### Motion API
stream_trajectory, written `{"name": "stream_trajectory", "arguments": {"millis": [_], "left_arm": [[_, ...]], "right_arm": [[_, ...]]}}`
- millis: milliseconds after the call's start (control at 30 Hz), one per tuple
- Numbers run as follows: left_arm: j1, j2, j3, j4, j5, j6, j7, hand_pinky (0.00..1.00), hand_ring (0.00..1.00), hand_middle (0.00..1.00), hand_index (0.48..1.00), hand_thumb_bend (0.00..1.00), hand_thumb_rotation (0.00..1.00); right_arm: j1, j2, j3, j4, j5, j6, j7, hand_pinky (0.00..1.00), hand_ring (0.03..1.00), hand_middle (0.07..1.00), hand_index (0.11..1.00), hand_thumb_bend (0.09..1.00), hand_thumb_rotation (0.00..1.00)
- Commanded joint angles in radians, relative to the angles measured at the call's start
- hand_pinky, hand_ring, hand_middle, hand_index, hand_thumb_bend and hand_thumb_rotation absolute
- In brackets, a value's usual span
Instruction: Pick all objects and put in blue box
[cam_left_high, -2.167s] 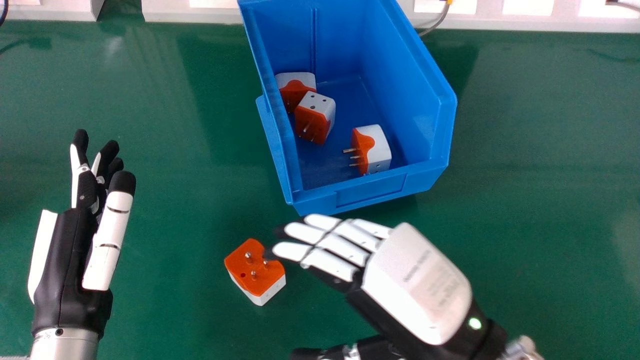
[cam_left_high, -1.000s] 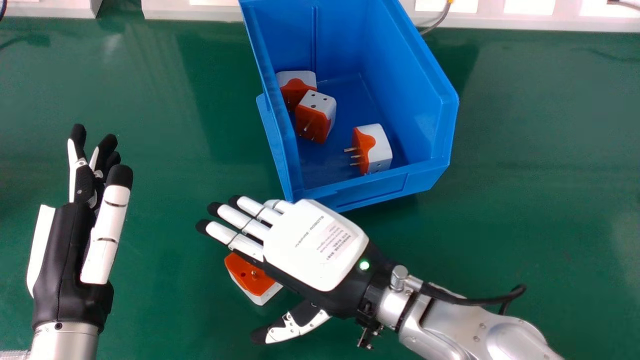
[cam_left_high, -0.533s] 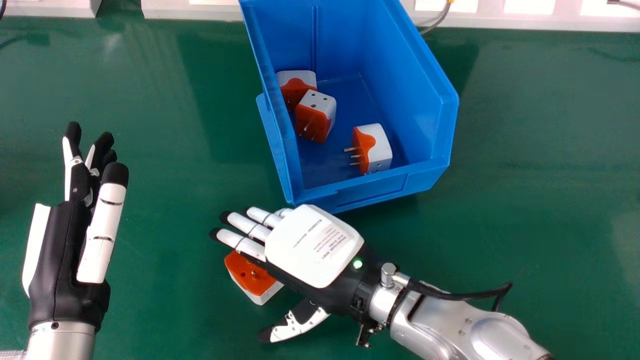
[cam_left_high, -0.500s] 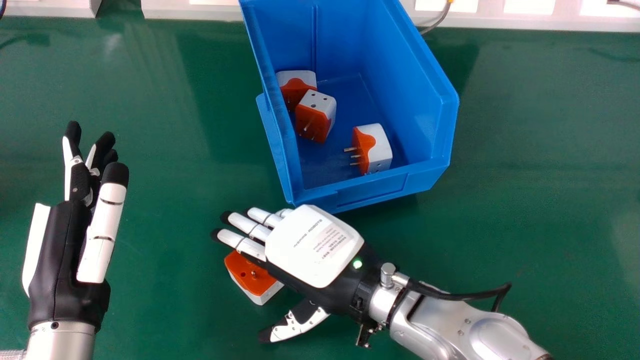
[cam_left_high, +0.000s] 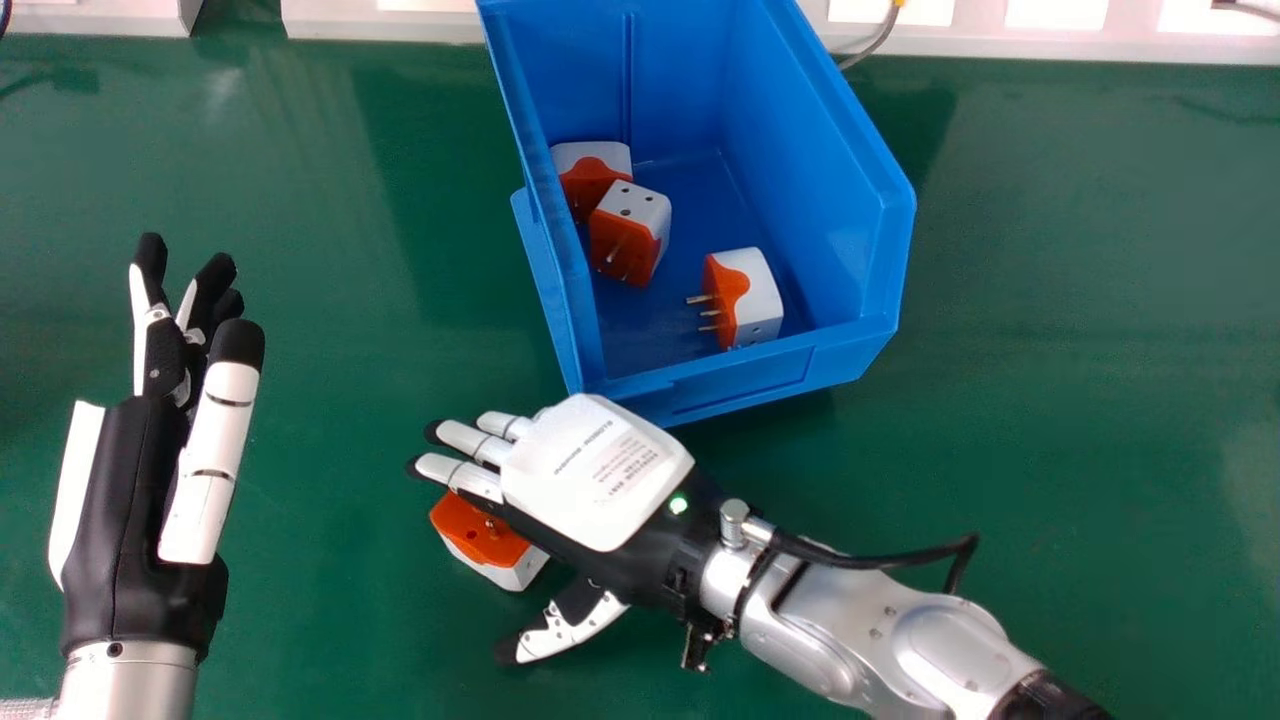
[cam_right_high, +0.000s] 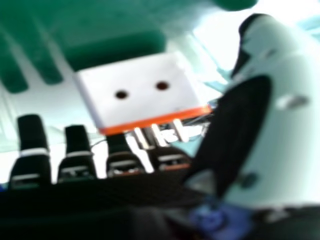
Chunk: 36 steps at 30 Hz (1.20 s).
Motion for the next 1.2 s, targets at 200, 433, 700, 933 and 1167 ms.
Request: {"name": "stream_trajectory", "arguments": {"millis": [200, 433, 700, 933, 1167], "left_arm": [[0.006, -0.008, -0.008, -0.033, -0.001, -0.011, 0.000, 0.97, 0.97, 0.97, 0.958, 0.56, 0.87], [0.014, -0.009, -0.012, -0.052, -0.003, 0.000, -0.001, 0.95, 0.97, 0.97, 0.961, 0.55, 0.87], [-0.003, -0.007, -0.010, -0.045, -0.004, 0.008, 0.001, 0.96, 0.97, 0.97, 0.955, 0.55, 0.85], [-0.005, -0.006, -0.011, -0.043, 0.001, 0.000, -0.002, 0.95, 0.97, 0.97, 0.958, 0.53, 0.86], [-0.002, -0.006, -0.011, -0.055, -0.002, 0.014, -0.001, 0.95, 0.96, 0.96, 0.954, 0.54, 0.84]], "right_arm": [[-0.069, 0.038, 0.028, 0.106, 0.027, 0.009, 0.017, 0.75, 0.894, 0.932, 0.894, 0.444, 0.48], [-0.086, 0.062, 0.015, 0.195, 0.074, -0.041, -0.097, 0.45, 0.517, 0.567, 0.531, 0.504, 0.09], [-0.078, 0.078, -0.027, 0.211, 0.205, -0.036, 0.037, 0.22, 0.291, 0.452, 0.502, 0.512, 0.01], [-0.049, 0.083, -0.057, 0.182, 0.273, 0.006, 0.101, 0.21, 0.303, 0.459, 0.504, 0.509, 0.01], [-0.004, 0.088, -0.075, 0.122, 0.301, 0.062, 0.132, 0.21, 0.309, 0.435, 0.491, 0.488, 0.10]]}}
